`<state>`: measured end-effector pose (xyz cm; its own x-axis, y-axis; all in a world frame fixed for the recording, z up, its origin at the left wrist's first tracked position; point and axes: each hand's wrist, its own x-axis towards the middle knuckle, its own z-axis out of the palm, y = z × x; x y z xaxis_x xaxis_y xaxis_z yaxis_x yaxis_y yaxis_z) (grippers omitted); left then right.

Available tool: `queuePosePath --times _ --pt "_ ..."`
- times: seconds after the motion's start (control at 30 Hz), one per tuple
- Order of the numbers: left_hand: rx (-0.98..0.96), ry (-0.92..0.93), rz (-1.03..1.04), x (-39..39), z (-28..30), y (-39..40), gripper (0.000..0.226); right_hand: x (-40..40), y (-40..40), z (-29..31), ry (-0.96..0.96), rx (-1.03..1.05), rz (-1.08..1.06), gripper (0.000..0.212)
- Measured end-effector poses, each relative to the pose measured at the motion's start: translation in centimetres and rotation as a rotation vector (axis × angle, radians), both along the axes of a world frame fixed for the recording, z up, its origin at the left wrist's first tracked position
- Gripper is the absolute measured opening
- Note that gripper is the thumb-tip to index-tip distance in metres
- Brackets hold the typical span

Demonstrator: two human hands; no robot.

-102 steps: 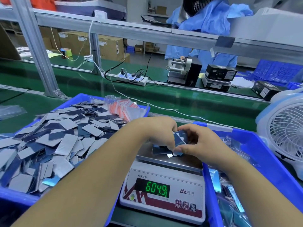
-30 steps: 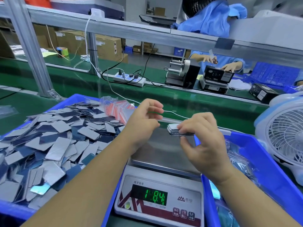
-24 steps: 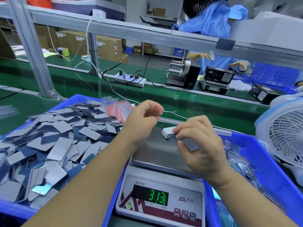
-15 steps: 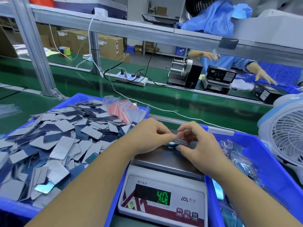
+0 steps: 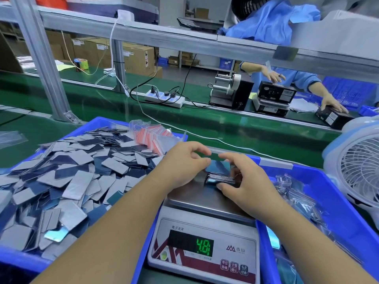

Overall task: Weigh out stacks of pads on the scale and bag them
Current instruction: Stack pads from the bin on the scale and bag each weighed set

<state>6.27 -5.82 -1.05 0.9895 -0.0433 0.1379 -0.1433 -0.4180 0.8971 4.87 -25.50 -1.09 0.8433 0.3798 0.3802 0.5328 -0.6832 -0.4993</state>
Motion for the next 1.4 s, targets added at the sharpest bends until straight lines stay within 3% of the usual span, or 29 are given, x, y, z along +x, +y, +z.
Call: queuePosePath --times 0.1,0.23,0.3,0.37,0.43,0.5,0.63,0.87,1.03,1.13,1.23,1.4 --pt "0.118 -0.018 0.022 -0.1 0.1 -0.2 0.014 0.0 0.0 0.0 -0.034 -0.016 0.008 0.050" --pt "0.336 -0.070 0.000 -0.5 0.2 -0.7 0.040 0.2 0.0 0.1 -0.052 -0.090 -0.008 0.025" --pt "0.306 -0.108 0.016 -0.6 0.4 -0.8 0.035 0.4 -0.1 0.1 -0.046 -0.113 -0.042 0.022" --pt "0.157 -0.130 -0.039 -1.0 0.6 -0.9 0.027 0.5 -0.3 0.1 -0.035 -0.090 -0.090 0.019" --pt "0.028 -0.064 -0.186 -1.4 0.7 -1.1 0.050 0.7 -0.4 0.2 -0.001 -0.057 -0.127 0.014" --pt "0.114 -0.003 -0.267 -1.6 0.4 -1.4 0.064 0.8 -0.4 0.2 0.052 -0.065 -0.138 0.018" --pt "0.457 -0.026 -0.303 -1.4 0.3 -1.9 0.065 0.7 -0.3 0.2 0.083 -0.173 -0.117 0.025" --pt "0.551 -0.016 -0.318 -1.2 0.1 -2.0 0.070 0.5 0.0 0.1 0.033 -0.146 -0.123 0.027" --pt "0.276 -0.037 -0.182 -1.2 0.7 -0.5 0.066 0.4 0.1 0.2 -0.003 -0.084 -0.126 0.023" --pt "0.137 -0.117 0.153 0.1 0.9 2.1 0.043 0.3 0.1 0.2 0.066 -0.079 -0.093 0.026" --pt "0.255 -0.011 0.416 1.2 0.1 4.7 0.031 0.2 0.3 0.1 0.098 -0.110 -0.095 0.028" --pt "0.382 0.137 0.435 2.2 -1.3 5.7 0.035 -0.1 0.4 0.3 0.149 0.001 -0.055 0.026"
